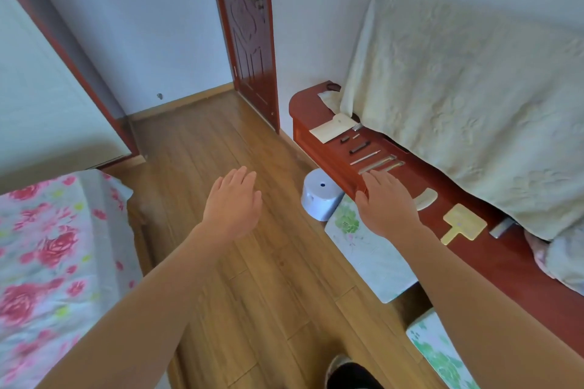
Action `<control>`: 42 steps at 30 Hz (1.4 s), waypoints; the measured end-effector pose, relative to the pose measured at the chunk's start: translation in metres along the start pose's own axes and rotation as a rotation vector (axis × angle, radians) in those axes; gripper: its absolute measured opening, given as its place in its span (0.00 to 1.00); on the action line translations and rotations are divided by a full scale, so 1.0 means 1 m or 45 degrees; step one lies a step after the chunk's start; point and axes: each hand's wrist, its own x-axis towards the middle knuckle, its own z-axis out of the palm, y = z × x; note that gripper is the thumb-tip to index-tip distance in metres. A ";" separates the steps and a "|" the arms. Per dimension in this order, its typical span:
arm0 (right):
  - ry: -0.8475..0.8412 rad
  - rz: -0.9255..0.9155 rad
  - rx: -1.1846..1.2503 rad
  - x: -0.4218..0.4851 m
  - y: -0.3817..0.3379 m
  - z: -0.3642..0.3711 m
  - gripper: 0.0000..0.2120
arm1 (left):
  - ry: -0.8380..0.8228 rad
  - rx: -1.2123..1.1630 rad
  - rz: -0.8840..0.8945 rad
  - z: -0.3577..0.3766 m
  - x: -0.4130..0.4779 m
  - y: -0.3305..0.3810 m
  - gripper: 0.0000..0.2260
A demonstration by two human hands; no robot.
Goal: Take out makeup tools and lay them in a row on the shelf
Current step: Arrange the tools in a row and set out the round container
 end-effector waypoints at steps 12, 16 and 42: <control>-0.065 0.041 -0.050 0.144 0.037 0.023 0.23 | 0.007 0.040 -0.044 -0.006 0.143 -0.022 0.24; -0.124 0.076 -0.082 0.182 0.045 0.027 0.25 | 0.007 0.046 -0.018 -0.005 0.192 -0.021 0.24; -0.080 0.869 -0.067 0.254 0.096 0.043 0.24 | -0.127 0.097 0.986 0.043 0.466 0.098 0.21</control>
